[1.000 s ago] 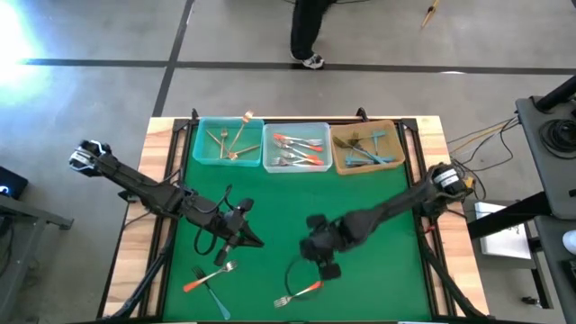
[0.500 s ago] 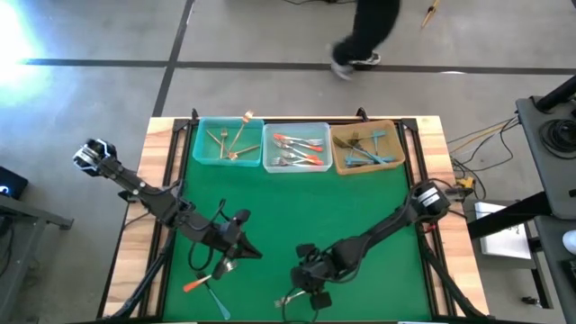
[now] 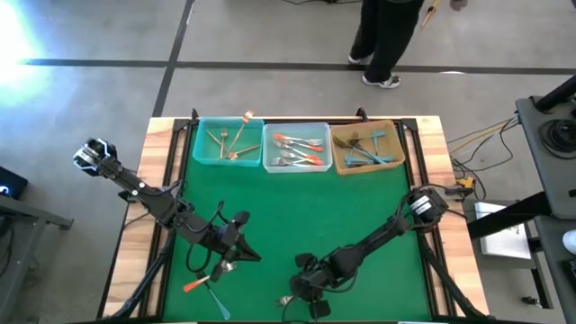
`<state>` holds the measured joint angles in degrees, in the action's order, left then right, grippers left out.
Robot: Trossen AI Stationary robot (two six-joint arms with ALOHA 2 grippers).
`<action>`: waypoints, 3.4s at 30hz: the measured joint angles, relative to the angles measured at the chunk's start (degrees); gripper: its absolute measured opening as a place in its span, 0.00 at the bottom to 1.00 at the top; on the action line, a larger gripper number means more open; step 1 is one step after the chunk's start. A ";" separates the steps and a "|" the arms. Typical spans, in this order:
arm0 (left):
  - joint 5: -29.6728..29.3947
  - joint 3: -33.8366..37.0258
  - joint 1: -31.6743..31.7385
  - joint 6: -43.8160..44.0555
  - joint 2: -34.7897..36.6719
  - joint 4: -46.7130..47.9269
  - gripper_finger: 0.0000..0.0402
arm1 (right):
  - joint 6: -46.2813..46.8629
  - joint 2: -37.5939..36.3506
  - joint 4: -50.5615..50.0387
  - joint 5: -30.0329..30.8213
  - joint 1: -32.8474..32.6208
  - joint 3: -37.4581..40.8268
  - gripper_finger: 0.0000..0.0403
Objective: Sort silverware by color (type)
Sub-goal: Put the orange fork into the white bin
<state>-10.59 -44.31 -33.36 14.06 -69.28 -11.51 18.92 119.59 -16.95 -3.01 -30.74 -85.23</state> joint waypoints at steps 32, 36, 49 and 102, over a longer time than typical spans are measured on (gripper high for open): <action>1.02 -0.99 -0.13 0.88 0.67 5.72 0.00 | -7.54 -11.97 -5.43 4.52 7.62 -0.53 0.02; 1.06 -2.79 -0.33 2.19 0.85 8.93 0.00 | -14.96 -14.61 -8.94 8.23 13.65 -0.48 0.02; 1.07 -6.73 -1.09 3.57 0.94 13.03 0.00 | -28.70 -16.30 -10.38 5.69 47.00 -0.55 0.03; 15.79 -6.21 -9.47 61.66 -16.48 43.23 0.00 | -17.99 -15.98 -36.34 -8.84 50.23 -1.40 0.38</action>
<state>5.20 -50.52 -42.83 75.72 -85.75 31.72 0.93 103.61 -53.29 -11.86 19.49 -86.63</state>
